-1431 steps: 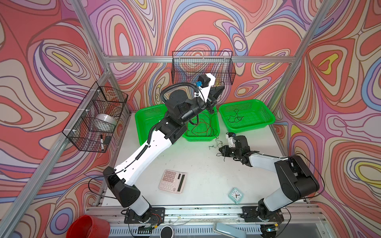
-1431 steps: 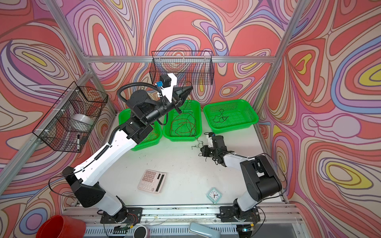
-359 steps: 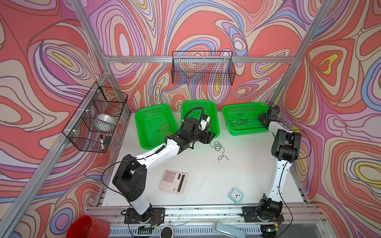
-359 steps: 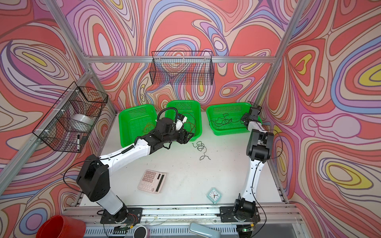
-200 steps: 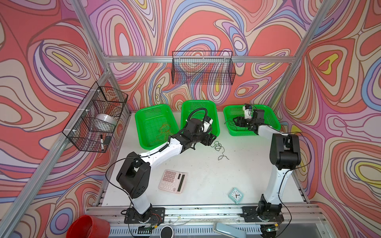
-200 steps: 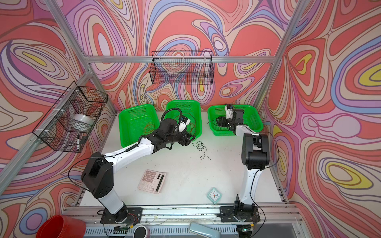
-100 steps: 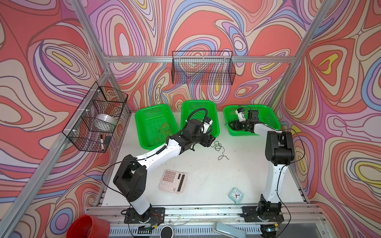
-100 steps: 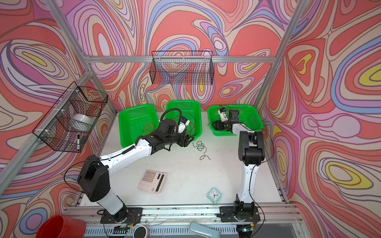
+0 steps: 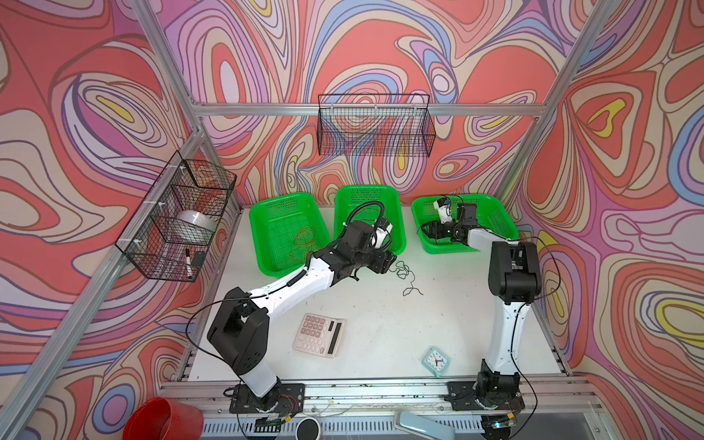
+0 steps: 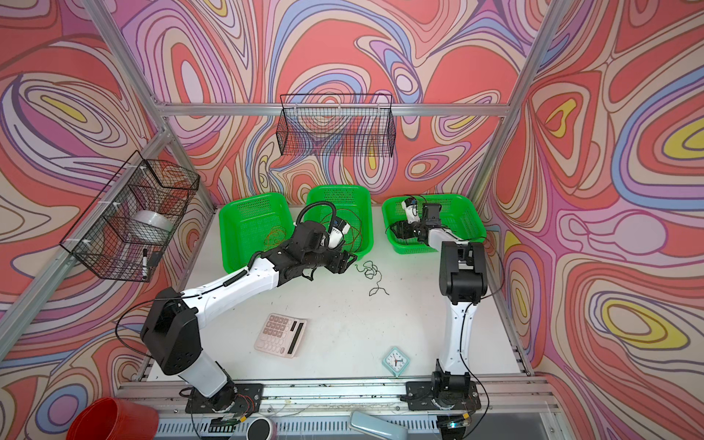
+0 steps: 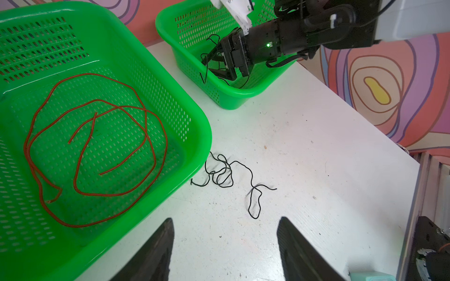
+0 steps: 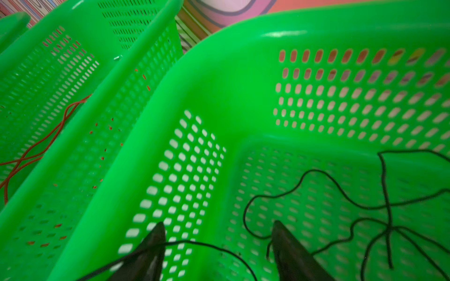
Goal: Untangle and sort cables by color
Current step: Place the cable in the container, then pick up the cable from the center of the table.
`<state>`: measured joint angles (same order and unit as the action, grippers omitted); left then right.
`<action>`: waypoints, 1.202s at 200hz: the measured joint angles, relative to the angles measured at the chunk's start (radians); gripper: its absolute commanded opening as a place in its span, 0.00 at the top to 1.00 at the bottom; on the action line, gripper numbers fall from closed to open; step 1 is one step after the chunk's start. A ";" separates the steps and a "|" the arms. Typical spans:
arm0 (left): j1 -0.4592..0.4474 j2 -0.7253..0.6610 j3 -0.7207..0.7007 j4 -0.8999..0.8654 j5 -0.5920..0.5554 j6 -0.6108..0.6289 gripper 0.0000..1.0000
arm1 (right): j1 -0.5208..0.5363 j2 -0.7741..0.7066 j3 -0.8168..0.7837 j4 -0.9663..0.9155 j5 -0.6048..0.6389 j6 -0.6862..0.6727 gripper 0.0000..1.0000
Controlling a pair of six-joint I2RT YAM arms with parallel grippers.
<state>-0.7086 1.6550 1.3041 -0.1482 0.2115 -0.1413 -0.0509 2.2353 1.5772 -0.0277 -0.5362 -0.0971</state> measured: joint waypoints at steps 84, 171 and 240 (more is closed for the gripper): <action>-0.025 0.000 0.004 -0.013 -0.026 0.000 0.30 | -0.048 0.029 -0.021 0.214 0.199 0.336 1.00; -0.025 0.009 -0.020 -0.012 -0.025 0.000 0.30 | -0.137 -0.145 -0.119 0.003 0.376 0.371 0.27; -0.026 0.006 -0.113 0.030 -0.039 0.019 0.30 | 0.000 -0.530 -0.390 -0.058 0.417 0.309 0.24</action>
<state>-0.7341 1.6611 1.1915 -0.1184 0.1730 -0.1226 -0.0513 1.7054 1.1873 -0.0856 -0.1192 0.2115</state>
